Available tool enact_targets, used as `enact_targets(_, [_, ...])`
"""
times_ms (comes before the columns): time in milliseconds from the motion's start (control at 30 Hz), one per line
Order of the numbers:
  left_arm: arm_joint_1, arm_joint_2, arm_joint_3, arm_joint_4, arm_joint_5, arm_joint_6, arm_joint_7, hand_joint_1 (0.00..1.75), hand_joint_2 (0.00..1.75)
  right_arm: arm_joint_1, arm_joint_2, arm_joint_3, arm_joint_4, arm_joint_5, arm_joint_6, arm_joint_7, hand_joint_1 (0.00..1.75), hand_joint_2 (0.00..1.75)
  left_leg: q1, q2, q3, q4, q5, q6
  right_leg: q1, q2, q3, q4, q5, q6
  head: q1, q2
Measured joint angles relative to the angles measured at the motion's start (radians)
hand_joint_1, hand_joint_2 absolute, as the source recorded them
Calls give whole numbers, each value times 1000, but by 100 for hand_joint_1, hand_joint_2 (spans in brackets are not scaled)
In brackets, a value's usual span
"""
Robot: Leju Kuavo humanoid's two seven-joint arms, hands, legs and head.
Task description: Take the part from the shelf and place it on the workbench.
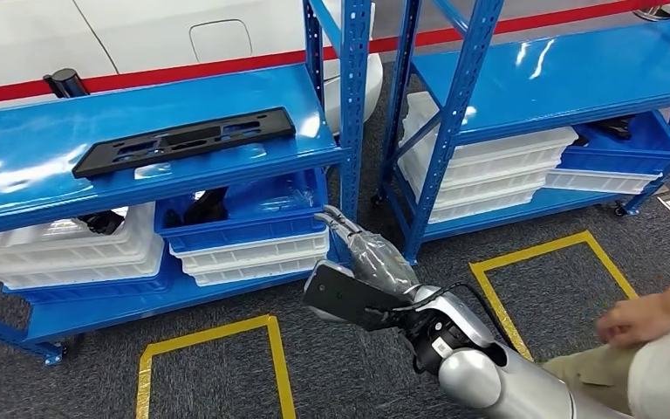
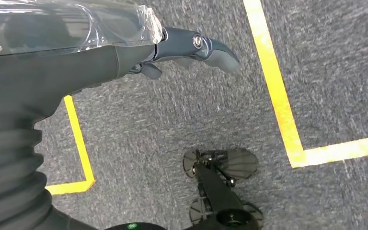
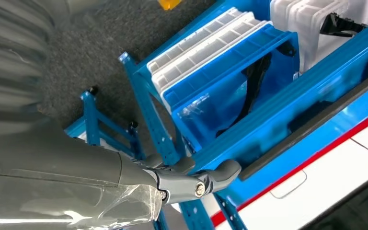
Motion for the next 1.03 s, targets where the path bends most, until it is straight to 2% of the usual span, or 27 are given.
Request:
enact_targets(67, [15,-1,27,0,-35,-22,10,0,0,30,10,-34,45,-16,-3,-21,0,0,1,-1,1,-1,2,13,-2,0,0,6,-8,10,1,0])
enact_targets(100, [21,-2,41,0,-56,-34,16,0,0,48,15,-53,69,-25,-5,-32,0,0,1,-1,2,-2,3,20,-4,1,-8,28,-24,15,1,0])
enact_targets(133, [25,-2,54,0,-75,-47,21,0,0,66,18,-72,94,-35,-7,-44,0,0,2,-1,3,-3,5,26,-5,1,-26,70,-51,19,2,0])
enact_targets(200, [27,-3,81,-1,-113,-70,30,0,0,105,24,-106,148,-51,-10,-66,0,0,1,-1,3,-3,5,33,-6,1,-90,209,-118,24,3,0])
enact_targets(233, [27,-3,94,-4,-129,-79,34,0,0,127,28,-121,177,-58,-11,-75,0,0,-1,-1,2,-2,5,34,-6,1,-120,272,-141,24,4,0])
enact_targets(267, [26,-3,107,-7,-143,-88,38,0,0,149,33,-135,206,-64,-12,-83,0,0,-3,-2,2,-2,4,35,-6,1,-138,306,-146,23,4,0])
enact_targets(300, [26,-4,119,-13,-157,-97,42,0,0,170,38,-148,234,-71,-12,-91,0,0,-6,-2,3,-2,4,36,-5,1,-137,300,-132,20,4,0])
enact_targets(333, [24,-5,130,-20,-169,-105,45,0,0,188,42,-160,260,-77,-13,-99,0,0,-9,-3,4,-2,4,36,-4,2,-116,253,-102,14,4,0])
enact_targets(400, [17,-9,151,-34,-195,-121,51,0,0,218,49,-185,308,-88,-15,-114,0,0,-15,-5,6,-1,3,35,3,2,-45,107,-38,-4,4,0])
enact_targets(433, [14,-11,162,-41,-208,-128,54,0,0,231,54,-198,332,-94,-17,-122,0,0,-18,-5,6,-1,2,33,7,1,-18,51,-20,-11,4,0])
enact_targets(467, [12,-12,173,-48,-221,-137,58,0,0,246,58,-212,356,-100,-19,-130,0,0,-19,-5,6,0,0,30,10,0,-2,19,-11,-15,4,0])
enact_targets(567, [16,-14,207,-61,-262,-162,71,0,0,294,73,-251,425,-119,-24,-155,0,0,-19,-4,6,3,-6,17,9,-3,3,3,-6,-19,4,0])
enact_targets(600, [21,-14,218,-63,-277,-171,75,0,0,307,79,-265,447,-126,-26,-164,0,0,-18,-3,1,18,-18,11,6,-3,4,0,-4,-22,3,0])
enact_targets(667, [35,-16,243,-67,-309,-191,85,0,0,328,93,-293,490,-141,-30,-184,0,0,-13,-2,-39,112,-75,0,1,-4,6,-4,0,-28,1,0])
enact_targets(733, [59,-16,269,-67,-341,-209,96,0,0,346,107,-321,528,-156,-32,-204,0,0,-9,-1,-102,252,-140,-9,0,-4,5,-4,-1,-32,-1,0])
enact_targets(767, [76,-16,282,-67,-357,-220,101,0,0,354,114,-335,544,-163,-33,-213,0,0,-7,-1,-122,295,-152,-12,0,-4,5,-4,-1,-32,-1,0])
enact_targets(800, [95,-16,294,-65,-374,-230,107,0,0,359,120,-349,559,-171,-35,-223,0,0,-6,-1,-124,299,-145,-14,0,-3,5,-4,-2,-31,-1,0])
enact_targets(833, [114,-16,308,-63,-392,-240,112,0,0,363,127,-365,572,-179,-37,-234,0,0,-5,-1,-104,259,-120,-15,0,-3,6,-4,-2,-30,-2,0])
enact_targets(900, [150,-16,333,-55,-425,-260,122,0,0,366,140,-396,596,-193,-41,-255,0,0,-4,1,-30,109,-56,-12,1,-2,9,-3,-5,-26,-2,0])
enact_targets(933, [164,-16,347,-52,-441,-270,127,0,0,369,146,-413,611,-201,-43,-265,0,0,-5,2,1,46,-34,-7,4,-2,11,-2,-8,-21,-1,0])
enact_targets(967, [175,-16,361,-49,-458,-280,131,0,0,375,152,-430,628,-209,-46,-275,0,0,-7,2,19,10,-23,-1,6,-2,13,-2,-11,-16,0,0])
enact_targets(1033, [189,-16,381,-47,-483,-296,138,0,0,389,160,-456,658,-221,-48,-289,0,0,-10,0,27,-4,-20,9,8,-4,15,-1,-15,-9,2,0])
